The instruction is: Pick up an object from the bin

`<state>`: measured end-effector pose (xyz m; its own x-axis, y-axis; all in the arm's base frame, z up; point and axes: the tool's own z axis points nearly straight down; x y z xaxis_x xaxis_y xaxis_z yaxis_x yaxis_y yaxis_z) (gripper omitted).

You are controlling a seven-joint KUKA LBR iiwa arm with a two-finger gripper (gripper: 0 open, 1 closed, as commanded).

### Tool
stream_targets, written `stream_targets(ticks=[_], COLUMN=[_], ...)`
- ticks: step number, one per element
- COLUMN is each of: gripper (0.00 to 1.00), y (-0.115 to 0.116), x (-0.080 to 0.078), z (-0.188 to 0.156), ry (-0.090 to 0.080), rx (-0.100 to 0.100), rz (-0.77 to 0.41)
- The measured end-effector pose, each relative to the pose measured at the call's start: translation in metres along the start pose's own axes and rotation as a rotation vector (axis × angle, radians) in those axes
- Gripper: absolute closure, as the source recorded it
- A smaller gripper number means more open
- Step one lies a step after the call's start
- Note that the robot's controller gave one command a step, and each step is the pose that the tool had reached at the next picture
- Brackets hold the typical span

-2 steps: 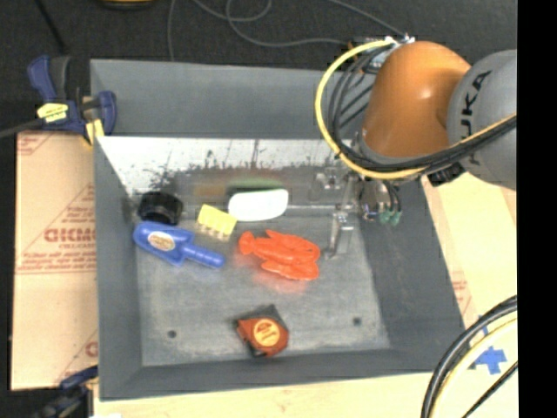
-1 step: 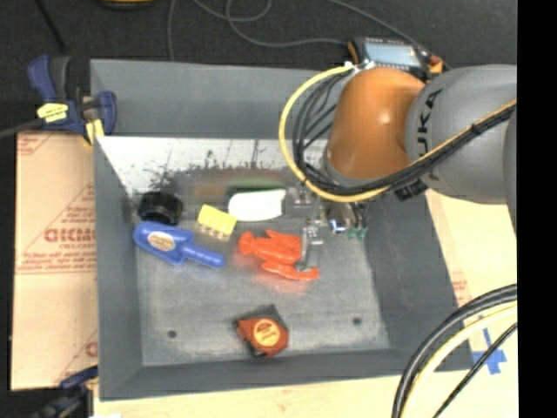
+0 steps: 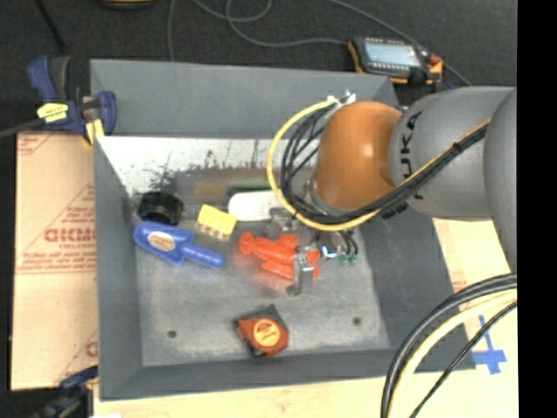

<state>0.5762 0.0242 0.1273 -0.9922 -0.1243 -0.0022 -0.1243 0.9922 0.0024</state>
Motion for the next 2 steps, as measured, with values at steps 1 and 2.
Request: stream_targets(ticks=[1, 2], gripper=[0.00, 0.00], y=[-0.0062, -0.0158], x=[0.0041, -0.0018], z=[0.0073, 0.0126], ry=[0.000, 0.001], rx=[0.002, 0.002], rz=[-0.034, -0.110])
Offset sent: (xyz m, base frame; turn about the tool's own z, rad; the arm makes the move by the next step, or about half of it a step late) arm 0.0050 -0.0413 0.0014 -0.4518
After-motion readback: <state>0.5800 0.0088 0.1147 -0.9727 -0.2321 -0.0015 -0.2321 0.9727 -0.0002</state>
